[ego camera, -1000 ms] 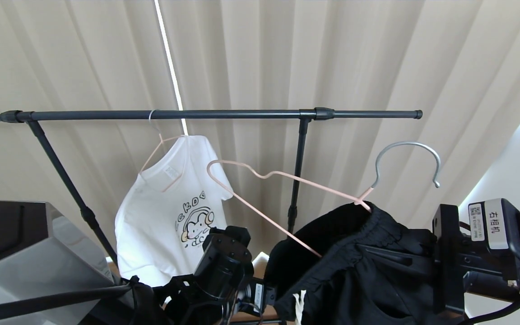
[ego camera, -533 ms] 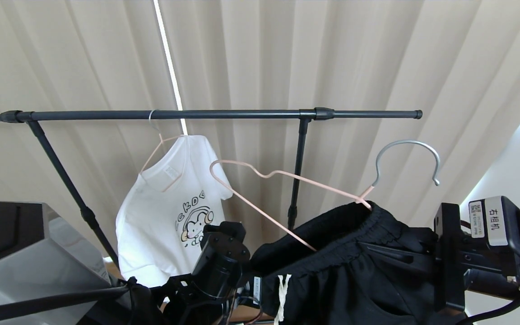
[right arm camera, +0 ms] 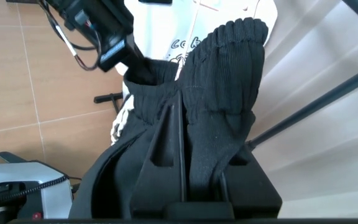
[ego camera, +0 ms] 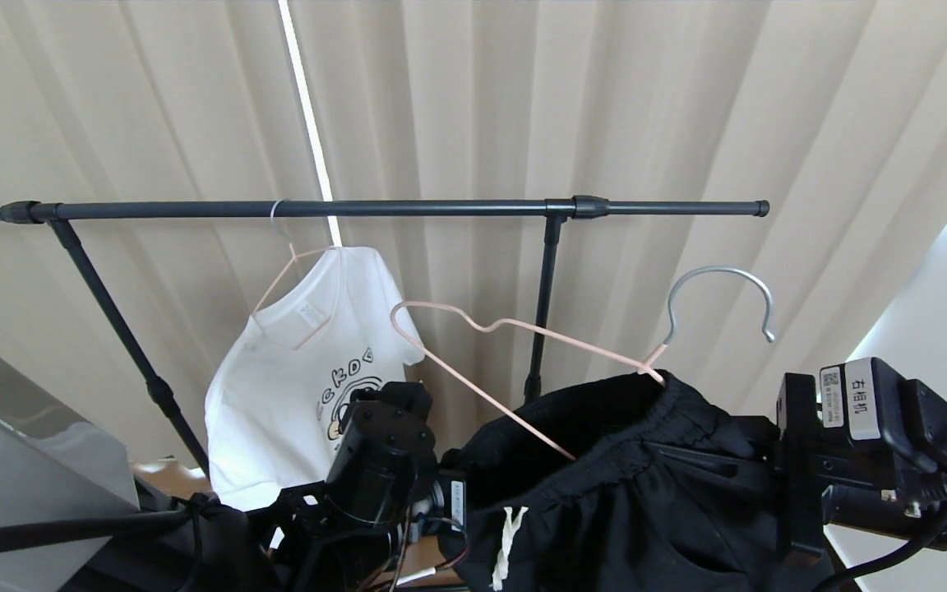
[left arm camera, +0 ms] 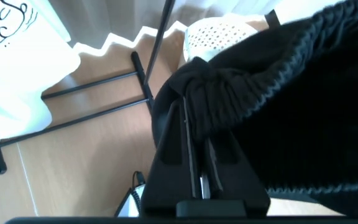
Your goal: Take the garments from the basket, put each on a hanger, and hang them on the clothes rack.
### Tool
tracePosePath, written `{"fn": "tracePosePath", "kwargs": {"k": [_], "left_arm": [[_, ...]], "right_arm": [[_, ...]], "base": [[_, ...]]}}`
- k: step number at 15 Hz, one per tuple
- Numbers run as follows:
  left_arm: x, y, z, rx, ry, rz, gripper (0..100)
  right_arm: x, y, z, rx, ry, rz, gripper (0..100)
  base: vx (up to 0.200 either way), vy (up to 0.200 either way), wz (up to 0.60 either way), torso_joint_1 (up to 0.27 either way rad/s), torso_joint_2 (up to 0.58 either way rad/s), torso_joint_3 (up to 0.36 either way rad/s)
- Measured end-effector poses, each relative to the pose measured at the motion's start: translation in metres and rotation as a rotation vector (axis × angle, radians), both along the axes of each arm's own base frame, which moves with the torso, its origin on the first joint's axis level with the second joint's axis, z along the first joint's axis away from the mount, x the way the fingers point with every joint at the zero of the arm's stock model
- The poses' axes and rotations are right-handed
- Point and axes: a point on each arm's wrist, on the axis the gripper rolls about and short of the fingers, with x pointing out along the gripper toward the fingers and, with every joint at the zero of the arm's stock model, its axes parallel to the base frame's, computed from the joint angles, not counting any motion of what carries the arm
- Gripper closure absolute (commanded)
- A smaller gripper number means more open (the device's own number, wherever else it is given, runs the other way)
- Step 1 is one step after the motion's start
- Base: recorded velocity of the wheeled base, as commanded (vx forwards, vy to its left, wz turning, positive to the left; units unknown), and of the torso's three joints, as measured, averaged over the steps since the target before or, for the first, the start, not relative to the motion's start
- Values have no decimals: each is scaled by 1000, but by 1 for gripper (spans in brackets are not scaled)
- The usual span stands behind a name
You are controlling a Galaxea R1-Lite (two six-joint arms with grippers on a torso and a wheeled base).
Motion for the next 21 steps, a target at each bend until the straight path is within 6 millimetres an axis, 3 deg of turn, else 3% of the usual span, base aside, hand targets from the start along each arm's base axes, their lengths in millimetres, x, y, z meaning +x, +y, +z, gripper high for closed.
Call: {"fn": "tracePosePath", "kwargs": {"k": [9, 21], "left_arm": [[21, 24, 19, -22, -61, 84, 100], [49, 39, 35, -33, -123, 158, 100]], "right_arm": [[13, -4, -12, -15, 56, -7, 100], [25, -16, -29, -80, 41, 2, 100]], "base": [[0, 0, 0, 0, 0, 0], [0, 0, 0, 0, 0, 0]]}}
